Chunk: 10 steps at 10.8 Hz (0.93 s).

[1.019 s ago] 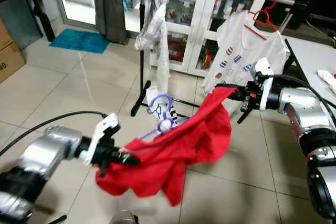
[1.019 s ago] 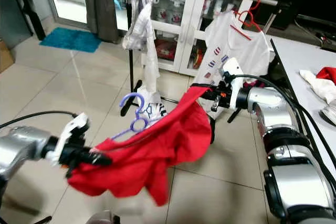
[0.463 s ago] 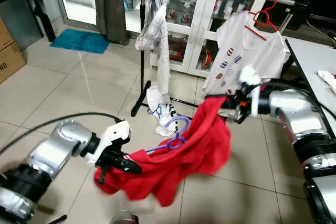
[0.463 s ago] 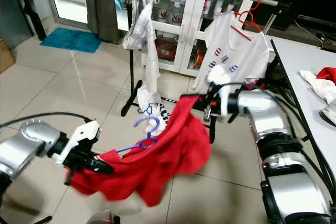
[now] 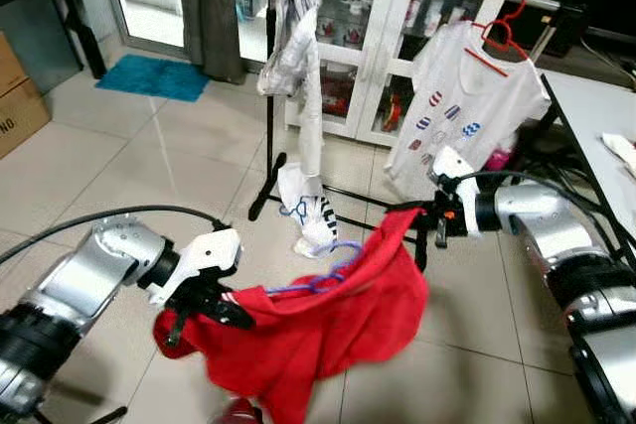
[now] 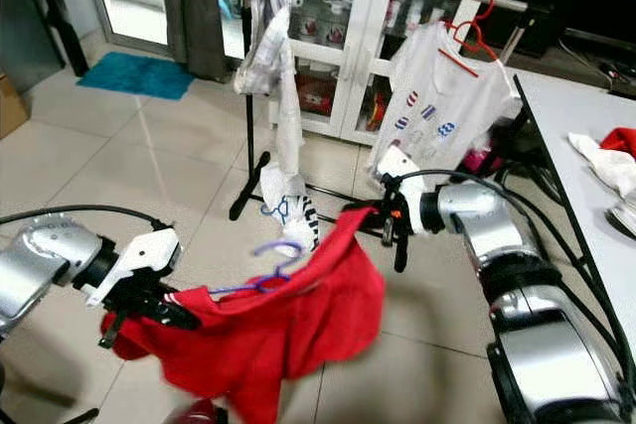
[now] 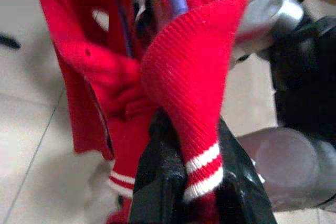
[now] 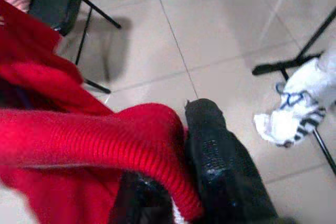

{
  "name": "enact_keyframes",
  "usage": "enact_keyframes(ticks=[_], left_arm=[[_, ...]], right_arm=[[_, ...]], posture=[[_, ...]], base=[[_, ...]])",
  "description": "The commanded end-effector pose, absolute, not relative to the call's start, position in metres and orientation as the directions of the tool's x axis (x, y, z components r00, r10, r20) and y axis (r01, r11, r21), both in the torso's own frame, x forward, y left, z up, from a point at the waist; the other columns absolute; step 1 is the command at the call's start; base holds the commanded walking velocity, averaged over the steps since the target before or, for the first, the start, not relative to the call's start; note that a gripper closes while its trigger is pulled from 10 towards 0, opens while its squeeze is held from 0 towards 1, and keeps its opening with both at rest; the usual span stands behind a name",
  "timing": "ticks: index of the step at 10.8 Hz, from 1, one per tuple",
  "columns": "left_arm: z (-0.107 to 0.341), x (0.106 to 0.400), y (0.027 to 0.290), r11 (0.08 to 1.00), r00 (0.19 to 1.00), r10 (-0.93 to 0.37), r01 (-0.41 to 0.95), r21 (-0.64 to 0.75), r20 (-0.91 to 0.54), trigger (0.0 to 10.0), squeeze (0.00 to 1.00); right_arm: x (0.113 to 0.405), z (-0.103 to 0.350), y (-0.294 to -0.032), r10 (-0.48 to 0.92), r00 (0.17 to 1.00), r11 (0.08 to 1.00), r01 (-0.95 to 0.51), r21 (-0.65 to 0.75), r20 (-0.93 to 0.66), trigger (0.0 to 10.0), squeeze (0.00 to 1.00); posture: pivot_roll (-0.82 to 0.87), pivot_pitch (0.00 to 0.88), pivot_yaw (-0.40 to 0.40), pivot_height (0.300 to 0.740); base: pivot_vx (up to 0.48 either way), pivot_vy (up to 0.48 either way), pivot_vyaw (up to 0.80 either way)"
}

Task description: Hang hanger

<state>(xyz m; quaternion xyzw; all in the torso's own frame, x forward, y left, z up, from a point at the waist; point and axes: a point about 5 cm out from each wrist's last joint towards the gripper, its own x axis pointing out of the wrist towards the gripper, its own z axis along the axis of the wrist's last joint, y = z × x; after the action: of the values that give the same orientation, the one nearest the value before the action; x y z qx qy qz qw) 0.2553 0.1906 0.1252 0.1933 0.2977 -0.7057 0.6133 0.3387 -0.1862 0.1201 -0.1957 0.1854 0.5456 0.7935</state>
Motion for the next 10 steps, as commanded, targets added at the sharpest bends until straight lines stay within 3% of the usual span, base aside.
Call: enact_keyframes(ticks=[1,4,5,8,9,10], left_arm=[[0.135,0.253,0.187,-0.115,-0.195,-0.769,0.979,-0.168,-0.608,0.0,0.0],[0.141,0.246,0.192,-0.136,-0.226,-0.776,0.971,-0.195,-0.589,0.0,0.0],[0.142,0.245,0.191,-0.13,-0.219,-0.788,0.973,-0.192,-0.576,0.0,0.0],[0.143,0.247,0.188,-0.117,-0.2,-0.796,0.977,-0.18,-0.571,0.0,0.0],[0.142,0.248,0.187,-0.114,-0.196,-0.791,0.978,-0.175,-0.579,0.0,0.0],[0.142,0.25,0.185,-0.116,-0.194,-0.792,0.979,-0.17,-0.578,0.0,0.0]], right_arm=[[0.344,0.128,-0.191,0.781,0.374,0.358,-0.924,-0.132,-0.501,10.0,1.0],[0.344,0.128,-0.185,0.791,0.316,0.297,-0.947,-0.123,-0.524,10.0,1.0],[0.339,0.121,-0.186,0.744,0.255,0.206,-0.967,-0.151,-0.618,10.0,1.0],[0.335,0.121,-0.181,0.724,0.159,0.079,-0.986,-0.149,-0.671,10.0,1.0],[0.336,0.122,-0.179,0.68,0.157,0.012,-0.979,-0.203,-0.716,10.0,1.0],[0.341,0.126,-0.171,0.658,0.226,-0.024,-0.947,-0.319,-0.719,10.0,1.0]], posture=[[0.06,0.0,-0.082,0.74],[0.06,0.0,-0.102,0.74],[0.06,0.0,-0.103,0.74],[0.05,0.0,-0.112,0.74],[0.05,0.0,-0.113,0.74],[0.05,0.0,-0.115,0.74]], base=[[0.0,0.0,0.0],[0.0,0.0,0.0],[0.0,0.0,0.0],[0.0,0.0,0.0],[0.0,0.0,0.0],[0.0,0.0,0.0]])
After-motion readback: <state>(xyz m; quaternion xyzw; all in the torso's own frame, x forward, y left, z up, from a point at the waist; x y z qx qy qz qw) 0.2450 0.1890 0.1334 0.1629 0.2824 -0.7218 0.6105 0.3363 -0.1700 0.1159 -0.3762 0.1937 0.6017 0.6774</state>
